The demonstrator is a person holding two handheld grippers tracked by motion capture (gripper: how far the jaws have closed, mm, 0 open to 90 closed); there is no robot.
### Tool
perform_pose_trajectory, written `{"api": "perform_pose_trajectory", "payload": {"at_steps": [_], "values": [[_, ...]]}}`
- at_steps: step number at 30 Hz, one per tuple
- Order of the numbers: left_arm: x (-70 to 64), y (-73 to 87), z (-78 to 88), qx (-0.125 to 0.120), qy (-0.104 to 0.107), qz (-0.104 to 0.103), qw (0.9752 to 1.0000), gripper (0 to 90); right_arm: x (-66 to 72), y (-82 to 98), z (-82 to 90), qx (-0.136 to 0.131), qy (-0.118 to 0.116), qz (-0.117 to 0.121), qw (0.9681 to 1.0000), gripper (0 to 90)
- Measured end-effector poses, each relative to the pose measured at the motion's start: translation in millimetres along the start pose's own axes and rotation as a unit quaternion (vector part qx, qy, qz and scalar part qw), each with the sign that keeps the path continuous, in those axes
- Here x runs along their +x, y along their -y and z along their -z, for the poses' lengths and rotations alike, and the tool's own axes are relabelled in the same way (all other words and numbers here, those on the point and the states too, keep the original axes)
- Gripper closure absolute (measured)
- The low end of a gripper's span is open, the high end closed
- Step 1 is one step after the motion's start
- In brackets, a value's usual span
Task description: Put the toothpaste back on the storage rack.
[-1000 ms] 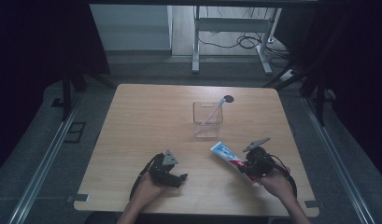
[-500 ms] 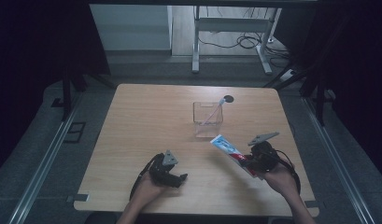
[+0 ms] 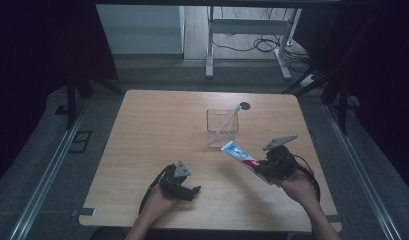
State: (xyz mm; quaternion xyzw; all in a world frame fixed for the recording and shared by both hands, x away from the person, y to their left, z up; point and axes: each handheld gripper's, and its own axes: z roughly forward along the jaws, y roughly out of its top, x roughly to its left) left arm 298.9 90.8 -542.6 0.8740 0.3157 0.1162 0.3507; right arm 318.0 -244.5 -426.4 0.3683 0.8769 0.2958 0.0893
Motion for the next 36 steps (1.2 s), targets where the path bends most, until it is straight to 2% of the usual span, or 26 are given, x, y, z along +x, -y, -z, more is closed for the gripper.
{"api": "perform_pose_trajectory", "payload": {"at_steps": [9,17,26,36], "values": [[0.0,0.0,0.1,0.0,0.0,0.0,1.0,14.9,1.6,-10.7,2.4,-0.012,-0.007,0.003,0.9999,73.1],[0.0,0.0,0.0,0.0,0.0,0.001,1.0,14.9,3.2,-20.5,-0.1,-0.019,-0.024,-0.004,0.9995,73.6],[0.0,0.0,0.0,0.0,0.0,0.0,1.0,14.9,3.2,-31.5,2.2,-0.033,-0.028,-0.01,0.999,74.2],[0.0,0.0,0.1,0.001,0.0,0.0,1.0,14.9,5.0,-34.6,3.4,-0.029,-0.032,-0.014,0.999,76.1]]}}
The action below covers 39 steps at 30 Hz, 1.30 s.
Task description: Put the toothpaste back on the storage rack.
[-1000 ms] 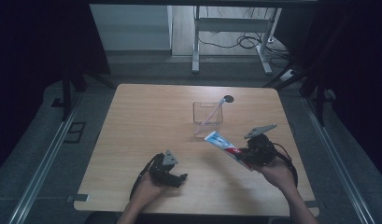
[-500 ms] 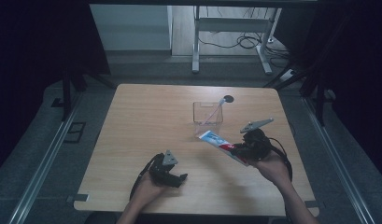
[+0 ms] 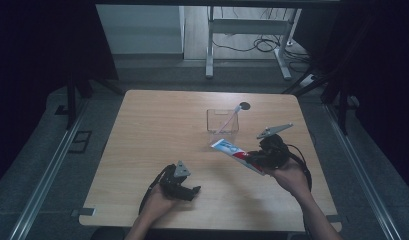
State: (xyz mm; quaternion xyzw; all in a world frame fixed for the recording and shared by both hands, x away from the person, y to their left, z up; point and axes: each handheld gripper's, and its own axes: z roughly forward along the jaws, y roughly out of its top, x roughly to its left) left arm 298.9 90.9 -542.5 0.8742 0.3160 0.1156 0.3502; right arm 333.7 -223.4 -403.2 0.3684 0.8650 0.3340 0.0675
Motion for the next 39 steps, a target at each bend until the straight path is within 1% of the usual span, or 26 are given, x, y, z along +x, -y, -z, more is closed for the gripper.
{"api": "perform_pose_trajectory", "payload": {"at_steps": [6,8,16,20,28,35,39], "values": [[0.0,0.0,0.0,0.0,0.0,0.0,1.0,14.9,0.6,-1.7,1.7,-0.005,0.002,0.004,1.0,76.4],[0.0,0.0,0.0,0.0,0.0,0.0,1.0,14.9,0.9,-3.0,3.9,-0.009,-0.001,0.006,0.9999,76.5],[0.2,-0.1,0.0,0.0,0.0,-0.001,1.0,14.9,3.5,-14.0,14.8,-0.028,-0.001,0.008,0.9996,76.7],[0.0,0.0,0.0,0.0,0.0,0.0,1.0,14.9,3.4,-21.6,17.6,-0.036,0.002,0.007,0.9993,76.9],[0.0,0.0,0.0,0.0,0.0,0.0,1.0,14.9,-1.5,-38.8,18.7,-0.057,0.011,0.005,0.9983,77.0],[0.0,0.0,0.1,0.0,0.0,0.0,1.0,14.9,-8.7,-55.6,15.2,-0.07,0.02,-0.001,0.9973,77.1],[0.1,0.0,0.0,0.0,0.0,0.001,1.0,14.9,-12.5,-65.6,11.4,-0.076,0.029,-0.001,0.9967,77.2]]}}
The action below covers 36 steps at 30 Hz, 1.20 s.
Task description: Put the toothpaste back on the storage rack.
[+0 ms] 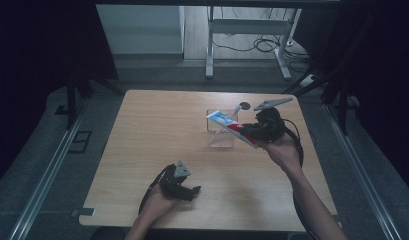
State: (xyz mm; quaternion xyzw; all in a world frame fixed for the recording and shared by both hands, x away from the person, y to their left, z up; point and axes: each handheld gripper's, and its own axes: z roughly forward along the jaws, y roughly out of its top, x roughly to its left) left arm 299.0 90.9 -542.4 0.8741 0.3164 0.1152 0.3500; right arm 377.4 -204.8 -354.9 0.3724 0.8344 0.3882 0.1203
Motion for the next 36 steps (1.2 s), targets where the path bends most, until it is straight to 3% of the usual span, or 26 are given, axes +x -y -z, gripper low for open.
{"api": "perform_pose_trajectory", "payload": {"at_steps": [30,36], "values": [[-0.1,0.2,-0.3,-0.002,-0.001,0.0,1.0,14.9,-28.7,-48.9,-77.0,-0.029,0.043,0.009,0.9986,77.4],[-0.2,0.3,-0.4,-0.003,-0.001,0.0,1.0,14.9,-32.7,-54.3,-93.9,-0.036,0.043,0.007,0.9984,77.4]]}}
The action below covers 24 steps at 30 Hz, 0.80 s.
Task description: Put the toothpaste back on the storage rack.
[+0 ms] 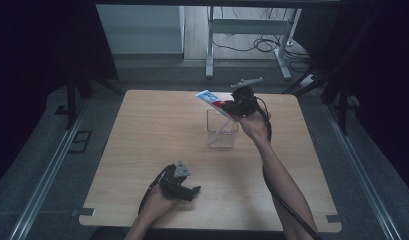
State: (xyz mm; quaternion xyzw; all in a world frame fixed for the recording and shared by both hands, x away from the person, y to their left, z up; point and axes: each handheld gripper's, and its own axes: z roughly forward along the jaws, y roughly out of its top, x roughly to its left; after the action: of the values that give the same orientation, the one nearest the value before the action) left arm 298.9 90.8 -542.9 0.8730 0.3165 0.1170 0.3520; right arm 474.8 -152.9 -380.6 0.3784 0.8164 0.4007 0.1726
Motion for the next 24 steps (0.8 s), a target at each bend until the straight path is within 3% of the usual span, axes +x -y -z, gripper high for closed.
{"api": "perform_pose_trajectory", "payload": {"at_steps": [11,24], "values": [[0.0,0.0,0.2,0.001,0.0,0.0,1.0,14.9,-3.4,3.7,-22.0,-0.01,-0.004,-0.006,0.9999,77.4],[0.0,0.0,0.3,0.002,0.0,0.0,1.0,14.9,-5.6,7.2,-31.6,-0.02,-0.007,-0.009,0.9997,77.4]]}}
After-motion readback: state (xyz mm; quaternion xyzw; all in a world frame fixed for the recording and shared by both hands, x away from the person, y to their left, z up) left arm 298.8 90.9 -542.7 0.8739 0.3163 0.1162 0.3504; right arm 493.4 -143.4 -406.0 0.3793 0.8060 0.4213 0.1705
